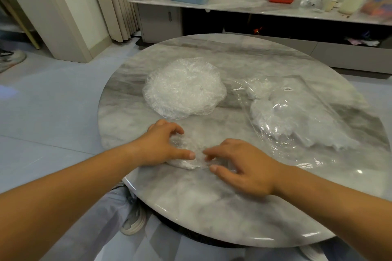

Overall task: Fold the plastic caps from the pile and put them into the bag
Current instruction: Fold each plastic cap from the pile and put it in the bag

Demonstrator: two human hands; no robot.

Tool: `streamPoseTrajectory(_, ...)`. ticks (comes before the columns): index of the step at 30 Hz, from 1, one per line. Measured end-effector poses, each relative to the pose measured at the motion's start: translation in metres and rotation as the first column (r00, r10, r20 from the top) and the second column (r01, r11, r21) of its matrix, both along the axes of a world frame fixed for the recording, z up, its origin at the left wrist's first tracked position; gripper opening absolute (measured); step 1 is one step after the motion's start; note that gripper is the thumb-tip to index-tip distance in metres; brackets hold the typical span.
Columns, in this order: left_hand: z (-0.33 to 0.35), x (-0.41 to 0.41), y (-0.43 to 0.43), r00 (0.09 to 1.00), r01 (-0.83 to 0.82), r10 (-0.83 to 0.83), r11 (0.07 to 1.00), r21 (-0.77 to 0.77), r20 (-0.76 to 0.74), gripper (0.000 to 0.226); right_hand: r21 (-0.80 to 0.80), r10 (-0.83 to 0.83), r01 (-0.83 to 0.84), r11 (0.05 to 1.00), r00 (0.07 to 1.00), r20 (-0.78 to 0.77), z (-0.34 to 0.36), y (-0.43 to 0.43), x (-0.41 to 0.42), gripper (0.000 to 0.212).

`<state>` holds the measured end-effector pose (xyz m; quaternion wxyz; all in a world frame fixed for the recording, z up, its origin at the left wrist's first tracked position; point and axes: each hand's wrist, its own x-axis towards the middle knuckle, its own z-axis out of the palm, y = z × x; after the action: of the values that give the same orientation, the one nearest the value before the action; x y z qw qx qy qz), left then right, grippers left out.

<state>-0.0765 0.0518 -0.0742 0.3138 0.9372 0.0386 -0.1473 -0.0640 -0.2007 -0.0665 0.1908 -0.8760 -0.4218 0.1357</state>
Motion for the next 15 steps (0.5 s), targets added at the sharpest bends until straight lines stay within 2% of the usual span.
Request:
streamPoseTrajectory(2,0.004,-0.002,-0.001,1.000,0.005,-0.004,1.000,0.028,-0.013,0.090,-0.037,0.049,-0.047,0.998,0.996,0.070,-0.005,-0.002,-0.004,0.051)
streamPoseTrajectory(5,0.007,-0.003,-0.012,0.999,-0.033,0.036,0.992,0.118,-0.023,0.096,-0.090,0.078,-0.067,0.994,0.990,0.119,-0.011,-0.005,-0.012,0.048)
streamPoseTrajectory(12,0.007,-0.009,-0.028,0.998,-0.069,0.062,0.953,0.296,0.032,0.053,-0.112,0.078,-0.059,0.992,0.982,0.171,-0.019,-0.013,-0.027,0.049)
streamPoseTrajectory(15,0.004,-0.010,-0.024,0.996,-0.091,0.081,0.959,0.270,0.048,0.046,-0.086,0.068,-0.055,0.995,0.984,0.165,-0.019,-0.018,-0.030,0.049)
